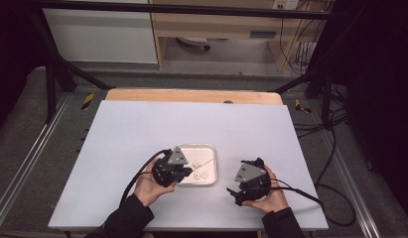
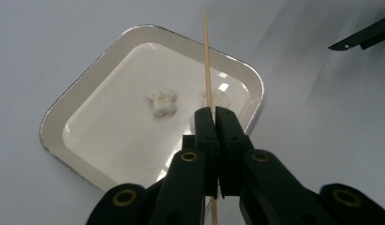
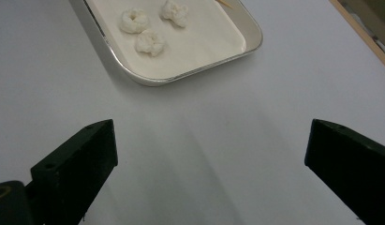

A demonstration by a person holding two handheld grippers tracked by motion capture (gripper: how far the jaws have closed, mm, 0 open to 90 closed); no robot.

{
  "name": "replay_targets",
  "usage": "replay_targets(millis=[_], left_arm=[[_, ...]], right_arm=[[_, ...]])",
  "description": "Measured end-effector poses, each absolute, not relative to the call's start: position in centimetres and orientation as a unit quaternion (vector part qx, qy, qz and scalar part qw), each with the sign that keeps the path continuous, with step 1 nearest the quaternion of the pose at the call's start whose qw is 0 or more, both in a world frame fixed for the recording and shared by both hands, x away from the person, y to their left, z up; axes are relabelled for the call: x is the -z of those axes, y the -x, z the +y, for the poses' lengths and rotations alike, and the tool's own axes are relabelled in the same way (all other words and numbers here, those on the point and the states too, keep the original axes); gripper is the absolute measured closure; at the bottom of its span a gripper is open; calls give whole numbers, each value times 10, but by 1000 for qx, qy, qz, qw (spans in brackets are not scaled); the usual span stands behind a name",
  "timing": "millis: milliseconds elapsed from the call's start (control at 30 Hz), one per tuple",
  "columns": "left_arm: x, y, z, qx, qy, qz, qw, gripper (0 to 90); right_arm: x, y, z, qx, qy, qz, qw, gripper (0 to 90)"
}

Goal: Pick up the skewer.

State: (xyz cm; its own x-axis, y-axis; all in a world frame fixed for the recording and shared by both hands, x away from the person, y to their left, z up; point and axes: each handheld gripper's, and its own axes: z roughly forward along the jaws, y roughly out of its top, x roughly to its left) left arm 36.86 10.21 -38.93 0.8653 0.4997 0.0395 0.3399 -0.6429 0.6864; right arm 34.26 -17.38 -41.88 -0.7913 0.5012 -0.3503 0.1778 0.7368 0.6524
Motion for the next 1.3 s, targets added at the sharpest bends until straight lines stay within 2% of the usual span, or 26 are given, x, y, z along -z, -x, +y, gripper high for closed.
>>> replay_targets(millis=[333,633,1300], left_arm=[[385,-365,75,-108,-909,205,346,885],[384,-365,58,-103,-918,189,333,885],[387,-361,38,-92,-928,167,320,885]], right_arm=[[417,-340,-167,-296,-157,900,278,52],[416,-337,-166,-285,-119,902,300,105],[419,-338,-158,-259,-4,907,331,370]])
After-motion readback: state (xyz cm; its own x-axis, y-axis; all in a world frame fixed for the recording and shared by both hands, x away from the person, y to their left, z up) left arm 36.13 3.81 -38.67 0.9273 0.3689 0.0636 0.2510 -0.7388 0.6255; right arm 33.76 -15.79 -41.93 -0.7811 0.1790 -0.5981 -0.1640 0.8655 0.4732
